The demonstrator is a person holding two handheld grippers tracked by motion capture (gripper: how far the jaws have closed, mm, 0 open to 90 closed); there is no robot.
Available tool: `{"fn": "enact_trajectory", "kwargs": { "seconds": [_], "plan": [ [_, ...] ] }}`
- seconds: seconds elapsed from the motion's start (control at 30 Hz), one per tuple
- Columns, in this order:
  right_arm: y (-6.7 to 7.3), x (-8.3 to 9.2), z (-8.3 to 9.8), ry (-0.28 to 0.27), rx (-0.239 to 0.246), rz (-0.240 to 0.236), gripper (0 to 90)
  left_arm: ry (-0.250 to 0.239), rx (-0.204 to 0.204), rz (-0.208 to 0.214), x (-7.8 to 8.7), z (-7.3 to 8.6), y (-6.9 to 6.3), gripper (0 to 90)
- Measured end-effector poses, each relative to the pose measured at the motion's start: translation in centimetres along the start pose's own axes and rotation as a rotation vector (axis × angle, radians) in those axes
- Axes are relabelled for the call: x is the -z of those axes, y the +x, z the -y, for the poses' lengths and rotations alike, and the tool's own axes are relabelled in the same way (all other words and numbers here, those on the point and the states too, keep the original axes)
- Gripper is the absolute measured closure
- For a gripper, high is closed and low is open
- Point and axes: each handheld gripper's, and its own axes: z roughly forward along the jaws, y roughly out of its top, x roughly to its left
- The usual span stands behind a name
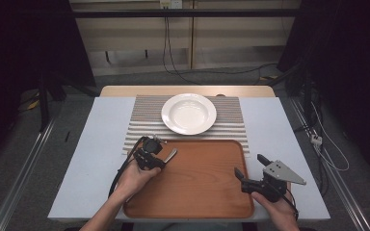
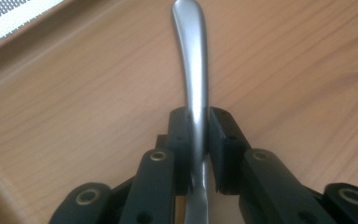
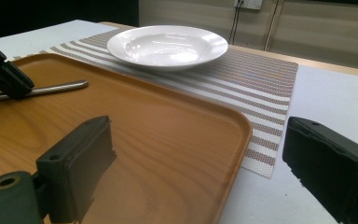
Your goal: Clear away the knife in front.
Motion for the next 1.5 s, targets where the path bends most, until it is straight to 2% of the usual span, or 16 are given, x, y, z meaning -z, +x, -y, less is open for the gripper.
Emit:
{"fn": "enact_trajectory", "kwargs": {
  "seconds": [0.13,0.2,0.27,0.33,0.43,0.53,0.63,0.7,0.77,0.87,1.0,1.17,1.27,1.37,1.4,1.5],
  "plan": [
    [0.0,0.1,0.0,-0.003,-0.002,-0.002,8.6,0.005,0.004,0.028,0.1,0.4,0.0,78.7],
    [0.0,0.1,0.0,-0.001,-0.001,-0.004,8.6,0.015,-0.007,0.056,0.2,0.4,0.1,70.0],
    [0.0,0.0,0.1,0.005,0.008,-0.005,8.6,0.014,-0.006,0.045,0.3,0.3,0.3,67.0],
    [0.0,0.2,0.2,0.005,0.002,-0.007,8.6,-0.005,-0.027,0.078,0.5,0.1,0.5,62.5],
    [-0.1,0.3,0.2,0.006,0.002,-0.007,8.6,-0.066,-0.051,0.077,1.0,-0.2,0.5,46.2],
    [0.0,0.3,0.3,0.008,-0.001,-0.005,8.6,-0.137,-0.078,0.073,1.5,-0.3,0.5,43.2],
    [0.0,0.2,0.2,0.01,0.004,-0.007,8.6,-0.203,-0.112,0.045,1.8,-0.2,0.1,54.5],
    [0.0,0.2,0.2,0.009,0.007,-0.012,8.6,-0.221,-0.139,0.054,1.6,-0.2,-0.3,60.3],
    [0.0,0.1,0.2,0.009,0.007,-0.015,8.6,-0.216,-0.186,0.057,1.4,-0.2,-1.0,75.2],
    [0.0,0.1,0.2,0.011,0.012,-0.017,8.6,-0.195,-0.218,0.087,0.8,-0.4,-1.3,90.0],
    [0.0,0.1,0.2,0.01,0.007,-0.011,8.6,-0.14,-0.242,0.098,-0.1,-0.3,-1.4,90.0],
    [0.2,0.0,0.2,0.018,0.008,-0.005,8.6,-0.092,-0.289,0.072,-0.9,-0.5,-1.6,90.0],
    [0.1,0.2,0.2,0.016,0.007,0.004,8.6,-0.086,-0.294,0.058,-1.1,-0.5,-1.7,90.0],
    [0.0,0.3,0.2,0.012,0.007,0.006,8.6,-0.101,-0.263,0.041,-1.1,-0.3,-1.6,90.0],
    [0.0,0.3,0.2,0.012,0.006,0.005,8.6,-0.088,-0.282,0.025,-1.0,-0.3,-1.3,90.0],
    [0.1,0.1,0.2,0.014,0.013,-0.003,8.6,-0.092,-0.264,0.024,-0.9,-0.2,-1.0,90.0]
  ]
}}
